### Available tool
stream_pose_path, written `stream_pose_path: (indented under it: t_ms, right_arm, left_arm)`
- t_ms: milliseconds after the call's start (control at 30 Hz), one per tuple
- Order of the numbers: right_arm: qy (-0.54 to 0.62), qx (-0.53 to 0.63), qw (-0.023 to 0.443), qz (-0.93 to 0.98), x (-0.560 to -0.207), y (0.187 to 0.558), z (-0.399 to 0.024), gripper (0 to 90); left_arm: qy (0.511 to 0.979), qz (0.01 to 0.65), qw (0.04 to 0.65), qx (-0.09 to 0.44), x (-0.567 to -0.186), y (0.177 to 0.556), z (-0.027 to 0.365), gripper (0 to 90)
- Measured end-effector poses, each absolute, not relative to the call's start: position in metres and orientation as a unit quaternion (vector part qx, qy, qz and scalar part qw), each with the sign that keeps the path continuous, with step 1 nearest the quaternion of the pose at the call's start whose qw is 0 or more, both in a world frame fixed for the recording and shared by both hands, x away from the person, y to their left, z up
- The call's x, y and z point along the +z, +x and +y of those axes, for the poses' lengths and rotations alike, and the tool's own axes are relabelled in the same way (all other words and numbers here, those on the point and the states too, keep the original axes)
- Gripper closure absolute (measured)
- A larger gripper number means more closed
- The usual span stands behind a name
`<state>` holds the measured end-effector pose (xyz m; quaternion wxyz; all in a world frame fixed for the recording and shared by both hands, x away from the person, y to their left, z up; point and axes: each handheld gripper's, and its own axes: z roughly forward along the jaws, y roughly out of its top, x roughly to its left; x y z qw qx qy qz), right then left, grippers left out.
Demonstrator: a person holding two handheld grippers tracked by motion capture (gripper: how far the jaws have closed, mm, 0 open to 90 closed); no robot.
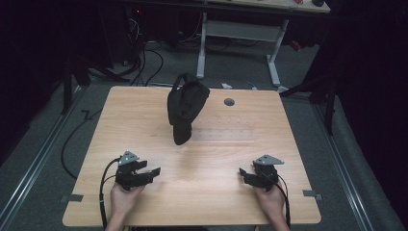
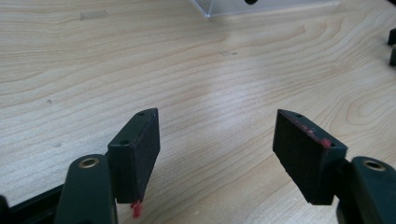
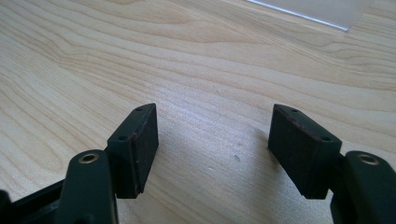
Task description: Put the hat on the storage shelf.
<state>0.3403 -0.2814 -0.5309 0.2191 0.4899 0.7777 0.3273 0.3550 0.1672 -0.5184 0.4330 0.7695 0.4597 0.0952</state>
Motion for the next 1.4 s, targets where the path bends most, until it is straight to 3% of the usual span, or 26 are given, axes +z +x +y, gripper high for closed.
stream_pose_path:
  t_ms: [667, 1400]
  right_arm:
    - [0.489, 0.327, 0.22, 0.778, -0.531, 0.34, -0.281, 33.6]
    - [0.489, 0.327, 0.22, 0.778, -0.531, 0.34, -0.281, 33.6]
  left_arm:
    - [0.782, 0.455, 0.408, 0.121, -0.53, 0.355, 0.15, 32.1]
    - [0.803, 0.436, 0.363, 0.185, -0.536, 0.349, 0.134, 29.4]
